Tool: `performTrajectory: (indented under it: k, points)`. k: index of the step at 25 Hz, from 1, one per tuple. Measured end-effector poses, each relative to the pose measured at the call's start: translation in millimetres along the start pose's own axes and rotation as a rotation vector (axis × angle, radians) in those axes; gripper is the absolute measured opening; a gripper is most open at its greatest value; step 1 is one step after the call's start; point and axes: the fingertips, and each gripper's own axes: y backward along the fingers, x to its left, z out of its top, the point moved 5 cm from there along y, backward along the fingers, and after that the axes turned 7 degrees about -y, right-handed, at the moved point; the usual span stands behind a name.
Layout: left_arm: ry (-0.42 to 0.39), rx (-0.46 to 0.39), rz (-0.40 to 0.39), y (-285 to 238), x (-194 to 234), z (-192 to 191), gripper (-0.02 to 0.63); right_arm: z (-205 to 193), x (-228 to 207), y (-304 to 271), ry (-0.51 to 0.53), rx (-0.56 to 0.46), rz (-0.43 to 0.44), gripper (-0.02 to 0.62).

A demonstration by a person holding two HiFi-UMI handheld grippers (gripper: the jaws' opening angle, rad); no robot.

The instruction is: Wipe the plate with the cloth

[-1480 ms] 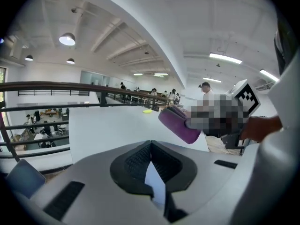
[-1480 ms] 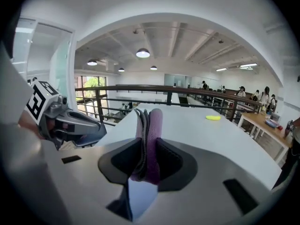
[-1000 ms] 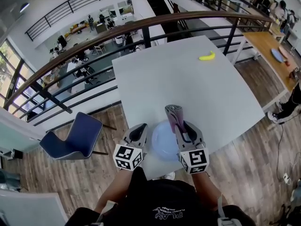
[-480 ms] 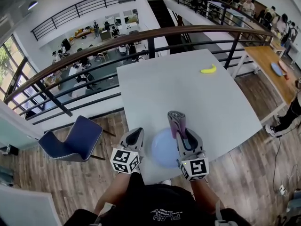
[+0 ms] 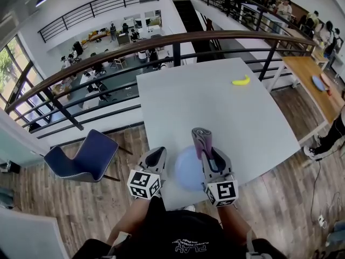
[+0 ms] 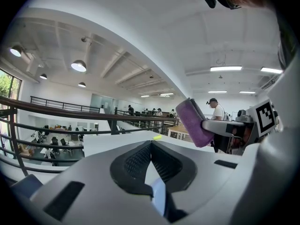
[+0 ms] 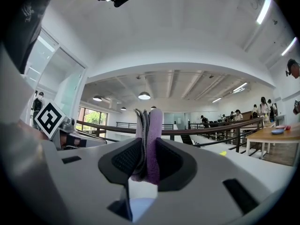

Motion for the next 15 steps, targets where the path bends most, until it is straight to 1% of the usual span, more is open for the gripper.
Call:
performTrajectory:
  k: [9,15]
  points:
    - [0.011,-0.011,0.008,6.8,7.3,-0.4,0.014,-5.9,15.5,-7.7,0.019,0.017,0.028,0.104]
    - [0.009,-0.016,0.01,2.9,-0.1,0.3,0.014,-8.0,17.2,-7.3,0.046,0.023,0.059,0.104]
